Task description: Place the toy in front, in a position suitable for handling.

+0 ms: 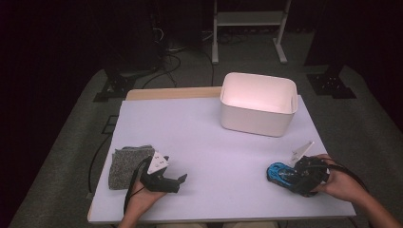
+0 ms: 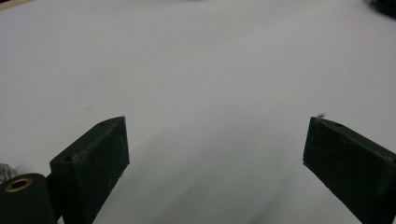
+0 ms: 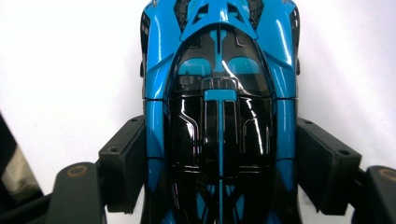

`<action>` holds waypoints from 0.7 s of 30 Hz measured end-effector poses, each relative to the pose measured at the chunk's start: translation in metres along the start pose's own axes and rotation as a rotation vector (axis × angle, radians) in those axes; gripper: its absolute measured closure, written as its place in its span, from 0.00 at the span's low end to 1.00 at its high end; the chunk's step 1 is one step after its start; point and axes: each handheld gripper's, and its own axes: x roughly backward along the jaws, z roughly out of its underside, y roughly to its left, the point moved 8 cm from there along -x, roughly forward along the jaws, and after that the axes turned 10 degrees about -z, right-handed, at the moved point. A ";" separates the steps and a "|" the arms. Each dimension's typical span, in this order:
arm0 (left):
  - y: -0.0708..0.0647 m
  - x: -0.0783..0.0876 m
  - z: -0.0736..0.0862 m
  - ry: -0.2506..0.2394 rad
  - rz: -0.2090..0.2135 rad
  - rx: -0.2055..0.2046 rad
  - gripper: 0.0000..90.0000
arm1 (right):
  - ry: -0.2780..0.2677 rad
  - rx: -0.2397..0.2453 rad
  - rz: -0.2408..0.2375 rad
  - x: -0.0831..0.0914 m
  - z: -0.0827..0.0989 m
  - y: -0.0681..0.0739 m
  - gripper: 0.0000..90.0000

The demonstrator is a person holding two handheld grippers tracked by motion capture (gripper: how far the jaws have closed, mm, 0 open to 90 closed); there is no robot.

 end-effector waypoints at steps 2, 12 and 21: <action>0.000 0.000 0.000 0.001 -0.001 0.000 0.07 | -0.009 0.013 -0.011 0.003 -0.004 0.003 0.28; 0.006 0.003 0.000 -0.004 -0.008 0.014 0.07 | -0.030 0.161 -0.055 0.016 -0.053 0.035 0.28; 0.014 0.006 0.001 -0.007 -0.017 0.028 0.07 | -0.022 0.299 -0.099 0.010 -0.106 0.067 0.28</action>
